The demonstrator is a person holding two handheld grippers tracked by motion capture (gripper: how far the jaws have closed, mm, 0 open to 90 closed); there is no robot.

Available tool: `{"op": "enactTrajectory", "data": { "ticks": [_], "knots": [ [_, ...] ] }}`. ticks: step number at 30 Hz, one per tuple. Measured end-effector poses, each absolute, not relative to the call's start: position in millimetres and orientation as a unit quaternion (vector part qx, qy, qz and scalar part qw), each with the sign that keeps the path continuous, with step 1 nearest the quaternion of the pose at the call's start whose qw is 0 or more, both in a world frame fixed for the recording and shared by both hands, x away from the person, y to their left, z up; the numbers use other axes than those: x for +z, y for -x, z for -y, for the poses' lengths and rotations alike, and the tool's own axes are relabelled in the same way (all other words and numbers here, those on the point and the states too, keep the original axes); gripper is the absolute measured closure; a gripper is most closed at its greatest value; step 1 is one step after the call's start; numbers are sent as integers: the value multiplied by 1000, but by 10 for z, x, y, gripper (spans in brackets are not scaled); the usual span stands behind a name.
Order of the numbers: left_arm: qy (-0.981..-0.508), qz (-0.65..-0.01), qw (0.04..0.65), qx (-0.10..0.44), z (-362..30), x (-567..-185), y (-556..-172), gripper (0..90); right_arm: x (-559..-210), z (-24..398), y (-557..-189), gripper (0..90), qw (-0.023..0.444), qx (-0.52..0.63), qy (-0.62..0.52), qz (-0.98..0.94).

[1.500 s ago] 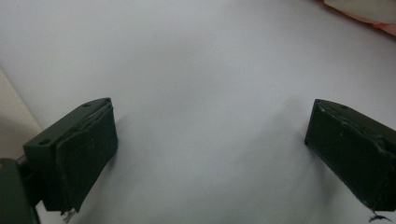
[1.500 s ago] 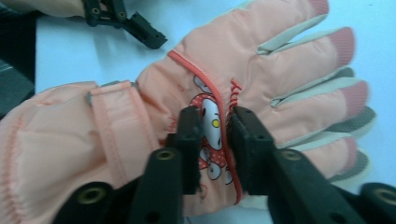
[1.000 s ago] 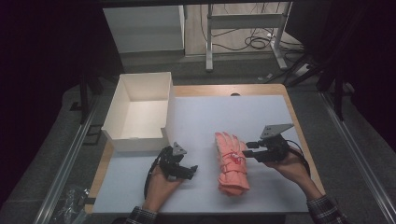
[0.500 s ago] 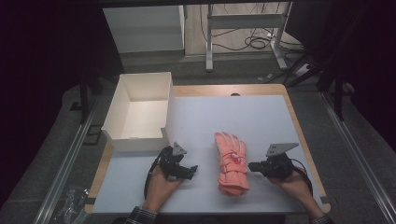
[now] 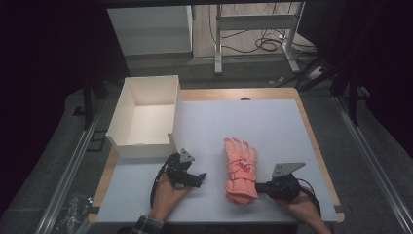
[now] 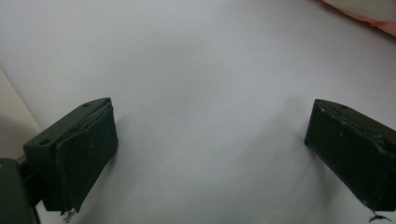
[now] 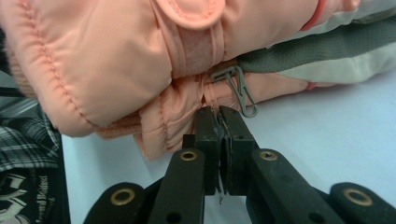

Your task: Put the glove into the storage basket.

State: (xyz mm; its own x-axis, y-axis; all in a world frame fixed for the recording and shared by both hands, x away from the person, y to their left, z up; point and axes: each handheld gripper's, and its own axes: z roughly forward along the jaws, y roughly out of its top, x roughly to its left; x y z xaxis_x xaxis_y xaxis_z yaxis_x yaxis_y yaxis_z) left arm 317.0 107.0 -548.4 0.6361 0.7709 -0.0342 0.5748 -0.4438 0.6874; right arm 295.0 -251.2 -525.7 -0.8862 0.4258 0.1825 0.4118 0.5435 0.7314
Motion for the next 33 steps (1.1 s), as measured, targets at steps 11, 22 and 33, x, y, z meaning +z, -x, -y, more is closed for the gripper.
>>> {"op": "enactTrajectory", "data": {
  "ticks": [11,22,33],
  "knots": [
    [-836,-404,344,143,-1075,-5482,-3169,26,-5311,2315,-2965,860,3,415,-229,-881],
    [-829,-416,348,137,-1231,-5472,-3121,39,-5334,2110,-3000,859,15,408,-231,-883],
    [-826,-424,341,146,-1417,-5491,-3082,29,-5338,1975,-3067,863,28,406,-241,-881]
  ]
}}
